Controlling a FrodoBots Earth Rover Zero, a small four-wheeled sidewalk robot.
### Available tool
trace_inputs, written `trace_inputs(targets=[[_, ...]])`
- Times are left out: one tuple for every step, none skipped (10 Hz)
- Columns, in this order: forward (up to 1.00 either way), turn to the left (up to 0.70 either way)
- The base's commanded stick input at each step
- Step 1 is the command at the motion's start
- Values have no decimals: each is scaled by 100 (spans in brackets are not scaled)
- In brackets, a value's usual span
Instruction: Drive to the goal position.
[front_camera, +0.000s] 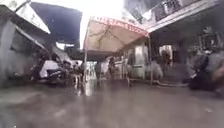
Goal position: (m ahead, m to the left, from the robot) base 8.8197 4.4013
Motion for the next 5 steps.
trace_inputs(targets=[[99, 0], [99, 0], [99, 0], [99, -3], [99, -38]])
